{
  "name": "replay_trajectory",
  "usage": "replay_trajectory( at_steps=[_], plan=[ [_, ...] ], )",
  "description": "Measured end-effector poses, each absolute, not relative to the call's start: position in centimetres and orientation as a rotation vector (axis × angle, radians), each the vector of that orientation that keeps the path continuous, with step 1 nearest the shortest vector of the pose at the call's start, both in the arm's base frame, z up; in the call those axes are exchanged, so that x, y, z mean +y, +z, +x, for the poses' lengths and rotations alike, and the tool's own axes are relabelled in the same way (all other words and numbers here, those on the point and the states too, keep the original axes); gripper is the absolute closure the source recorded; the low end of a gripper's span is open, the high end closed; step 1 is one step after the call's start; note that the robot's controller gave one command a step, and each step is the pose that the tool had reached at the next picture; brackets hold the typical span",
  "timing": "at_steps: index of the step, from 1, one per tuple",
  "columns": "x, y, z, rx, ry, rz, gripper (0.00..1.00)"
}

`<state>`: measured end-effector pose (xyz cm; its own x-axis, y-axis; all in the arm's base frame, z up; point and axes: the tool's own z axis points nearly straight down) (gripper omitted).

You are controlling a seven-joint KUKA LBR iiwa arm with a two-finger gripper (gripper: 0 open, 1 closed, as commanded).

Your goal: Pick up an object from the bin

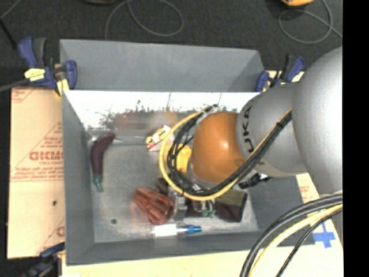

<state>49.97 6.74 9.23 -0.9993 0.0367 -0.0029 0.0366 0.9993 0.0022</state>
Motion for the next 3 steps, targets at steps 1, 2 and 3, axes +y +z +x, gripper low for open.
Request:
replay_trajectory(
  at_steps=[1, 2, 3],
  plan=[
    [6.74, 9.23, 49.97, 3.138, 0.004, 0.061, 1.0],
    [6.73, 9.23, 49.97, 3.138, 0.004, 0.064, 1.0],
    [6.73, 9.23, 49.97, 3.138, 0.004, 0.067, 1.0]
  ],
)
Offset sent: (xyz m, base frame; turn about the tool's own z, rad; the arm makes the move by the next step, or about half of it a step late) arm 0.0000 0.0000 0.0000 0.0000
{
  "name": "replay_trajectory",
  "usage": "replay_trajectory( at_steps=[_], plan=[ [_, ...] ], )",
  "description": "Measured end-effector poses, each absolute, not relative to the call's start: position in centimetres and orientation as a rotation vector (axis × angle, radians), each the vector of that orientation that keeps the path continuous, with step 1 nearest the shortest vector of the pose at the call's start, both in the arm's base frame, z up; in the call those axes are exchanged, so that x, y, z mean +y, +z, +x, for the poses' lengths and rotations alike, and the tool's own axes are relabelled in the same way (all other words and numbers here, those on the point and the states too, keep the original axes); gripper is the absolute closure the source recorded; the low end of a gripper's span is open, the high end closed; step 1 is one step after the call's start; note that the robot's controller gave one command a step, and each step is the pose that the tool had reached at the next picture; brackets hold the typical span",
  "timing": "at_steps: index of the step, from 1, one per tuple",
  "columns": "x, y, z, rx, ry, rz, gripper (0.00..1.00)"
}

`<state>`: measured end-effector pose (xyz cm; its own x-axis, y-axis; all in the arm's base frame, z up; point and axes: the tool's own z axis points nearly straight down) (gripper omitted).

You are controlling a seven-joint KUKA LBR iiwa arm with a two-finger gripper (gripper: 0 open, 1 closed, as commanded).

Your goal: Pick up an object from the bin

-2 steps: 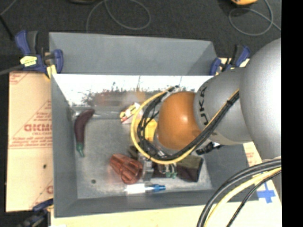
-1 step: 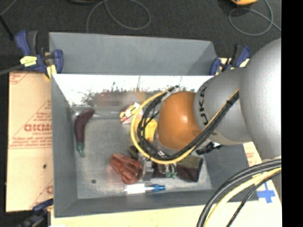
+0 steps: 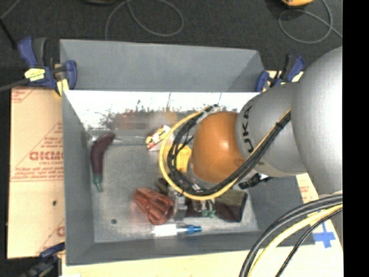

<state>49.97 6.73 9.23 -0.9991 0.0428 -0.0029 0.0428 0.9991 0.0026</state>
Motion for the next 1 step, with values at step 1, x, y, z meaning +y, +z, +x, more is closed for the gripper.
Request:
replay_trajectory(
  at_steps=[1],
  plan=[
    [6.72, 9.23, 49.97, 3.138, 0.004, 0.069, 1.0]
  ],
)
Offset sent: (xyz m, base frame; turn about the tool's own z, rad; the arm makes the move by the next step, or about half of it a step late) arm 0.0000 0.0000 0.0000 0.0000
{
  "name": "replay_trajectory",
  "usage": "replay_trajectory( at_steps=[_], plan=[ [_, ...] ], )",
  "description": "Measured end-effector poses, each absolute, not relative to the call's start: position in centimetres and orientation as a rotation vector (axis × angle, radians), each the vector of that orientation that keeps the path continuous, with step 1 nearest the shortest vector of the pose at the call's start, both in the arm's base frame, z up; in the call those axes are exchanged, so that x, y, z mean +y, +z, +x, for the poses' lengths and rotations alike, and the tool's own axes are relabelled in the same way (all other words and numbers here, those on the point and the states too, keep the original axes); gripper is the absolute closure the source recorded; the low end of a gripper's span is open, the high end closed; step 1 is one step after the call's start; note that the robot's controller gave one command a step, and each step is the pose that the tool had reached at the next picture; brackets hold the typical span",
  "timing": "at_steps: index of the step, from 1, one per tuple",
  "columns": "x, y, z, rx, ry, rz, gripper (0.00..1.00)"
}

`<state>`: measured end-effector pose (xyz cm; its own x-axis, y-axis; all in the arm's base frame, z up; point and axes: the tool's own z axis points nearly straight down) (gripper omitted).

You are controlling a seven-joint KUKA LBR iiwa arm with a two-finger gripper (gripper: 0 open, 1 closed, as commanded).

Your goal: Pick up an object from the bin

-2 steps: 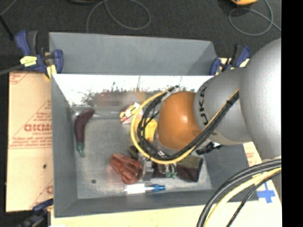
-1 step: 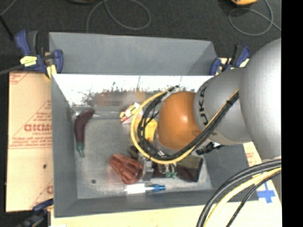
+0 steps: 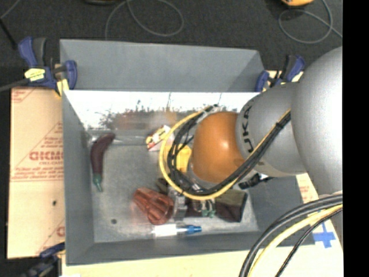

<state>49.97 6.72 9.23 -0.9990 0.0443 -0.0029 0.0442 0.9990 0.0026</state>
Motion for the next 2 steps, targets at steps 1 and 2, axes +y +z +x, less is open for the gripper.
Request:
replay_trajectory(
  at_steps=[1, 2],
  plan=[
    [6.72, 9.23, 49.97, 3.138, 0.004, 0.071, 1.0],
    [6.72, 9.23, 49.98, 3.138, 0.004, 0.073, 1.0]
  ],
)
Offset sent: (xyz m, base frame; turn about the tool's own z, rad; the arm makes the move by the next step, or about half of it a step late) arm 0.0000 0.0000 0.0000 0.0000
